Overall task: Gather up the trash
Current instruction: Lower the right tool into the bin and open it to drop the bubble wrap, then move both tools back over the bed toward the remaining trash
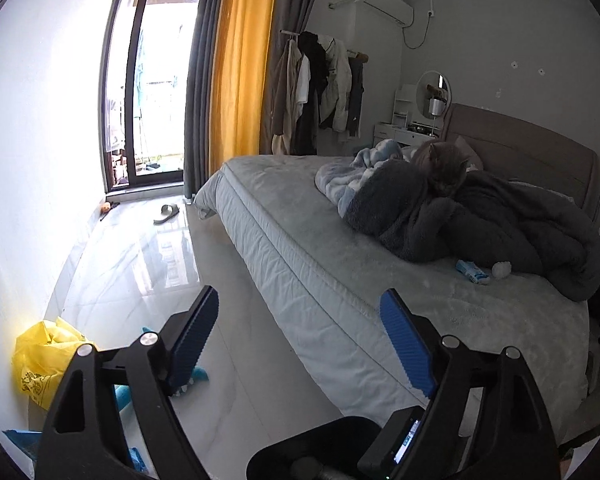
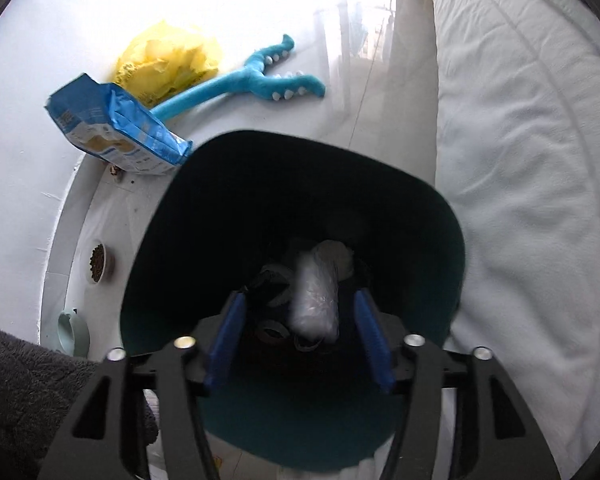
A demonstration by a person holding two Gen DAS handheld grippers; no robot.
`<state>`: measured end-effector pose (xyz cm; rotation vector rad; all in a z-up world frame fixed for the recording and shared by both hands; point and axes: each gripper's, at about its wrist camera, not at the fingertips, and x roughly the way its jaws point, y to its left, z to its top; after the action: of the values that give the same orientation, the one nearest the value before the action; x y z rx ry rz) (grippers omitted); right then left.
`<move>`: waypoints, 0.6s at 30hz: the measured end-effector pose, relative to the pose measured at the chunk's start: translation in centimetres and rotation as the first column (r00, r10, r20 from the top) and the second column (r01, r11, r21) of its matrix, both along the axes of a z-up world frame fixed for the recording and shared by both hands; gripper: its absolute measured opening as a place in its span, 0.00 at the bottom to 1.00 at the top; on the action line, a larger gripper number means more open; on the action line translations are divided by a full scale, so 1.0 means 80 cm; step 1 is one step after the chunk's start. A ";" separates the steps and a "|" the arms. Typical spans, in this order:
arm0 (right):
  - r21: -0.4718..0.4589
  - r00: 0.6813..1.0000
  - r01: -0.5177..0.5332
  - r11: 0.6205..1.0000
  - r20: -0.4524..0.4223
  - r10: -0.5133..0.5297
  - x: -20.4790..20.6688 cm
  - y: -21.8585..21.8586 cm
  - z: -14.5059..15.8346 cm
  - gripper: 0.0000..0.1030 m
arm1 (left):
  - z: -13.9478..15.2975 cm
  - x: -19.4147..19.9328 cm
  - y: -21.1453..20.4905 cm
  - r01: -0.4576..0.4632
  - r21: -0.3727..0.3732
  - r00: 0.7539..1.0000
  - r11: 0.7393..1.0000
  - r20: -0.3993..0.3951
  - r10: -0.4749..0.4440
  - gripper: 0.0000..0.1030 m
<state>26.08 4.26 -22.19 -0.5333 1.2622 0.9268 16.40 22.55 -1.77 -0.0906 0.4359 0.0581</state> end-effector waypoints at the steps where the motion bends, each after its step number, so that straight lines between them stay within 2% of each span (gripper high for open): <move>1: 0.011 1.000 -0.011 1.000 0.005 0.011 -0.003 -0.003 0.009 0.70 | 0.003 0.001 -0.003 -0.003 0.002 1.000 1.000 0.007 0.003 0.84; 4: 0.047 1.000 -0.019 0.999 0.020 0.018 -0.006 -0.011 0.028 0.72 | 0.011 0.006 -0.016 -0.008 -0.004 1.000 1.000 0.024 0.008 0.85; 10: 0.174 0.998 -0.034 0.984 0.051 0.025 -0.007 -0.039 0.082 0.75 | 0.024 0.016 -0.048 -0.016 0.019 0.998 1.000 0.060 0.015 0.89; 14: 0.246 0.994 -0.025 0.969 0.107 -0.001 -0.003 -0.064 0.123 0.76 | 0.024 0.027 -0.067 -0.005 0.025 0.999 1.000 0.049 0.004 0.90; 18: 0.286 0.987 -0.006 0.958 0.158 -0.041 0.007 -0.095 0.155 0.76 | 0.019 0.041 -0.084 0.015 -0.009 0.999 1.000 0.030 -0.014 0.91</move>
<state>26.65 -3.30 -9.82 -0.3603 0.9644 1.0098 19.68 15.83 -0.28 -0.0977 0.4072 0.0402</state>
